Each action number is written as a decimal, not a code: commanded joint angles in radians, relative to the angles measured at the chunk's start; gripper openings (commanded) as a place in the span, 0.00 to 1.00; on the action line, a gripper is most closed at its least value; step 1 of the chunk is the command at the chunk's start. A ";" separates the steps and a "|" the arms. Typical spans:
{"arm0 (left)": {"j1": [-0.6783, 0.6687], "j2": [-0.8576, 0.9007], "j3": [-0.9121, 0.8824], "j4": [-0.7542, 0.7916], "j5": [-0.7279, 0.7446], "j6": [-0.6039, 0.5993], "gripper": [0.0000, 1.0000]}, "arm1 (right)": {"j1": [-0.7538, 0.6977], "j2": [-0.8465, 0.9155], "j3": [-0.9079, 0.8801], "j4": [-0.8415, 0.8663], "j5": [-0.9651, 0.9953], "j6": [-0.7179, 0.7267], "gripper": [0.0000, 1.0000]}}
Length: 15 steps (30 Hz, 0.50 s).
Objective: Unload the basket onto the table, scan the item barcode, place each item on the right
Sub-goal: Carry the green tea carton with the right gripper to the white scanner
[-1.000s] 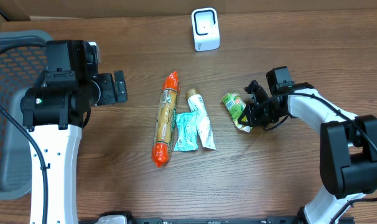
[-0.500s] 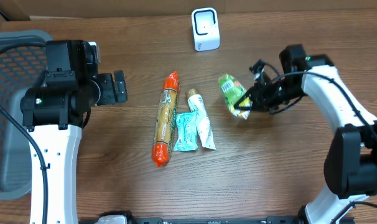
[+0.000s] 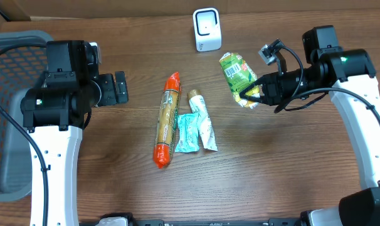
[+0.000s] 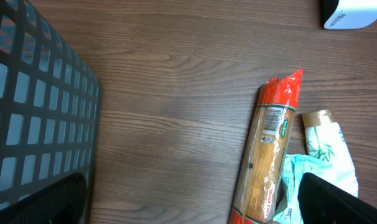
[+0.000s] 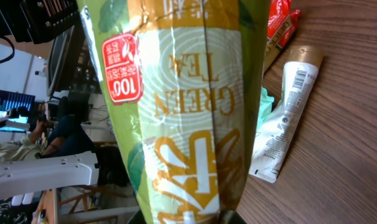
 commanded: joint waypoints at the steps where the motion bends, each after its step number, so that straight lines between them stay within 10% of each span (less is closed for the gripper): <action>1: -0.002 0.008 0.018 0.002 -0.006 0.026 0.99 | 0.000 -0.024 0.032 0.015 -0.022 0.002 0.04; 7: -0.002 0.008 0.018 0.002 -0.006 0.026 1.00 | 0.036 -0.023 0.072 0.184 0.283 0.344 0.03; 15: -0.002 0.008 0.018 0.002 -0.006 0.026 1.00 | 0.182 0.120 0.413 0.194 0.738 0.443 0.03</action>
